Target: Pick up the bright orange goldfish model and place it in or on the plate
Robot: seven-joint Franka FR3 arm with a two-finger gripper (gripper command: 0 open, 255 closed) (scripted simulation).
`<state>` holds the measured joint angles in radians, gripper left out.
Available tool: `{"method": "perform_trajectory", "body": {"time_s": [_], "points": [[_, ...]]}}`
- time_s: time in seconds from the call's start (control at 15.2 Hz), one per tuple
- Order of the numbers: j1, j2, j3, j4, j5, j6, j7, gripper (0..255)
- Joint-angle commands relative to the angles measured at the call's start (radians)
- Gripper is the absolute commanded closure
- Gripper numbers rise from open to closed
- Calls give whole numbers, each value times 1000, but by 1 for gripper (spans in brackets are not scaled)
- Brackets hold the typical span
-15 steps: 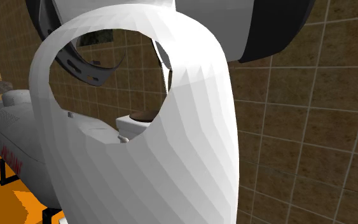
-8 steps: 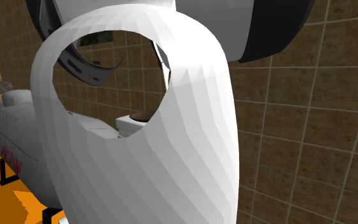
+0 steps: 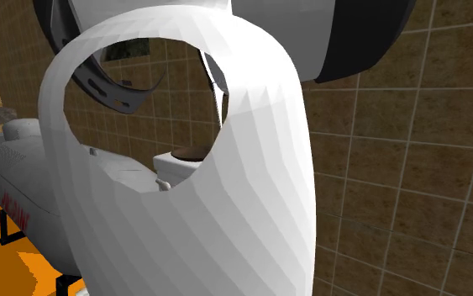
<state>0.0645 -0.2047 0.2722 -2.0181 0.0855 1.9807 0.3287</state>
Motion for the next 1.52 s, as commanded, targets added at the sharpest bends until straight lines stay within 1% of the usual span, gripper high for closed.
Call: {"method": "perform_trajectory", "body": {"time_s": [0.0,0.13,0.2,0.33,0.46,0.99,1.45], "points": [[-1,4,-1,-4,-1,-1,0,255],[0,0,1,0,0,2,1,255],[0,0,1,0,0,2,1,0],[-44,190,7,280,26,-255,310,0],[-72,367,-21,531,93,-468,595,0],[-62,336,-22,394,101,-360,585,0],[-62,336,-22,394,101,-360,585,0]]}}
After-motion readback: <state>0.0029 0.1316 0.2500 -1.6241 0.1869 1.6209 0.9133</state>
